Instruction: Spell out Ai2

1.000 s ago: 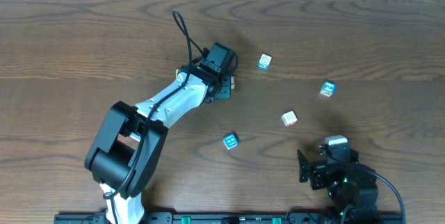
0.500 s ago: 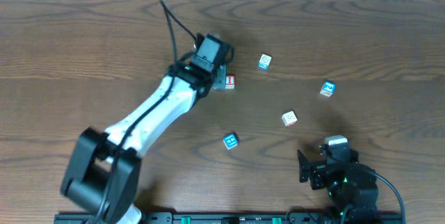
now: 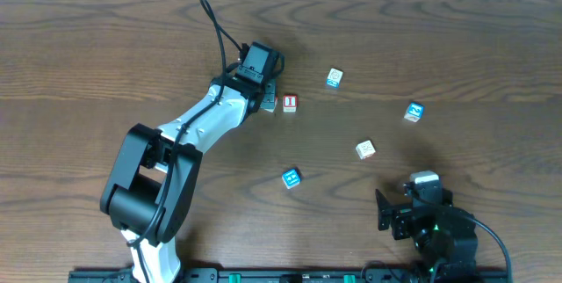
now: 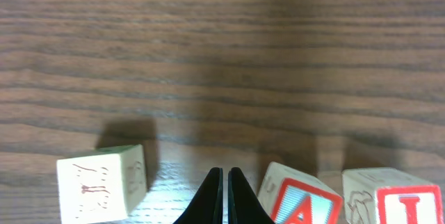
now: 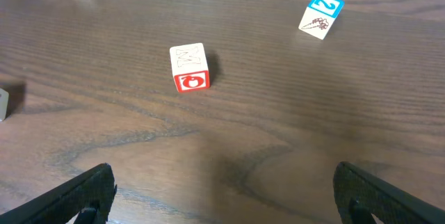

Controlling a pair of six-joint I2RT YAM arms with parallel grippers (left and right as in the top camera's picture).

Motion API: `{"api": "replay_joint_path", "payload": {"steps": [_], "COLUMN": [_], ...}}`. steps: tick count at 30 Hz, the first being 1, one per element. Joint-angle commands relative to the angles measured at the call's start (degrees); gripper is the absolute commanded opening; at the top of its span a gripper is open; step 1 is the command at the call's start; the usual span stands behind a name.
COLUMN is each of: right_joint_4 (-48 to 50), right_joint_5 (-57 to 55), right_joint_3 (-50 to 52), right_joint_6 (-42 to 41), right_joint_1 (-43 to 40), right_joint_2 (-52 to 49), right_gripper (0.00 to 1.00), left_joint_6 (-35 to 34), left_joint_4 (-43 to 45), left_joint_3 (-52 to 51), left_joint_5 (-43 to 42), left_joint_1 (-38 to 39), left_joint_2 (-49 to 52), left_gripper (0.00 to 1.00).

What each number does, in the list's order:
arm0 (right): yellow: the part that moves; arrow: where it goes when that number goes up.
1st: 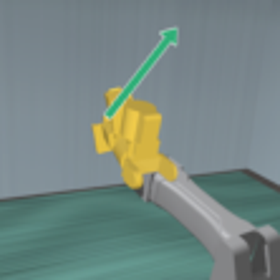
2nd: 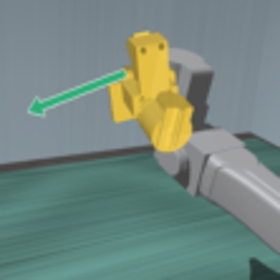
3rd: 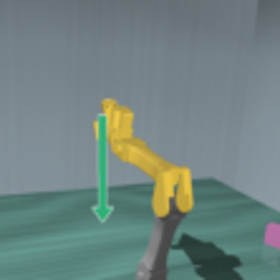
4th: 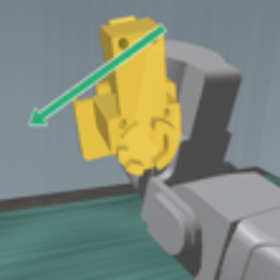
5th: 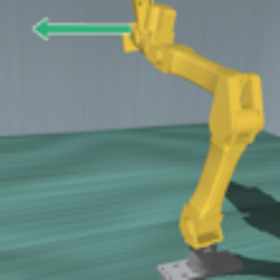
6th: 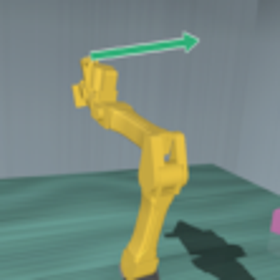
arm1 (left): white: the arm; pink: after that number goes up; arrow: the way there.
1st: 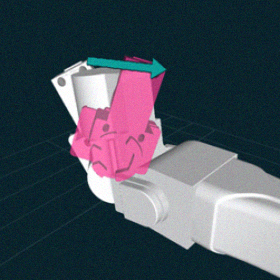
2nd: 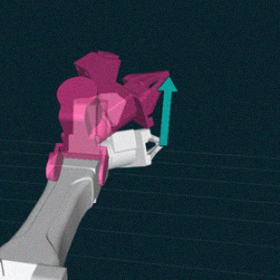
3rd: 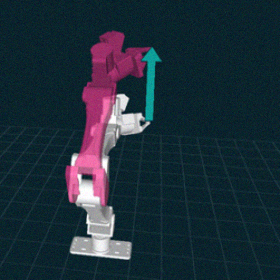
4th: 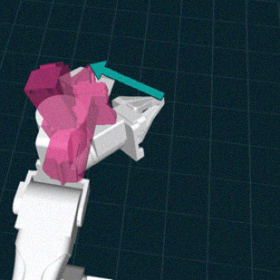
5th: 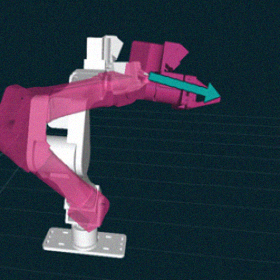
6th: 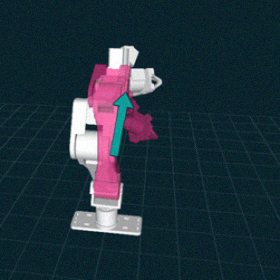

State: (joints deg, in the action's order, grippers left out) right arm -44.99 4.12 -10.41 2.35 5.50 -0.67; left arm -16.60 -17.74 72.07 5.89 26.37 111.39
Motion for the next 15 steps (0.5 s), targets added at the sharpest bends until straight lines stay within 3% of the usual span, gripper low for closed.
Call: {"api": "replay_joint_path", "payload": {"steps": [1, 15], "right_joint_4": [0.04, 0.02], "right_joint_5": [0.24, 0.24], "right_joint_3": [0.52, 0.52], "right_joint_6": [0.04, 0.04], "right_joint_1": [-0.33, -0.33], "right_joint_2": [0.35, 0.35], "right_gripper": [0.99, 0.99], "left_joint_6": [0.28, -1.84], "left_joint_4": [0.04, -1.49], "left_joint_3": [0.09, 0.07], "left_joint_5": [-3.02, -4.07], "left_joint_1": [-0.11, -0.09], "left_joint_2": [1.44, 3.63], "left_gripper": [0.06, 0.06]}}
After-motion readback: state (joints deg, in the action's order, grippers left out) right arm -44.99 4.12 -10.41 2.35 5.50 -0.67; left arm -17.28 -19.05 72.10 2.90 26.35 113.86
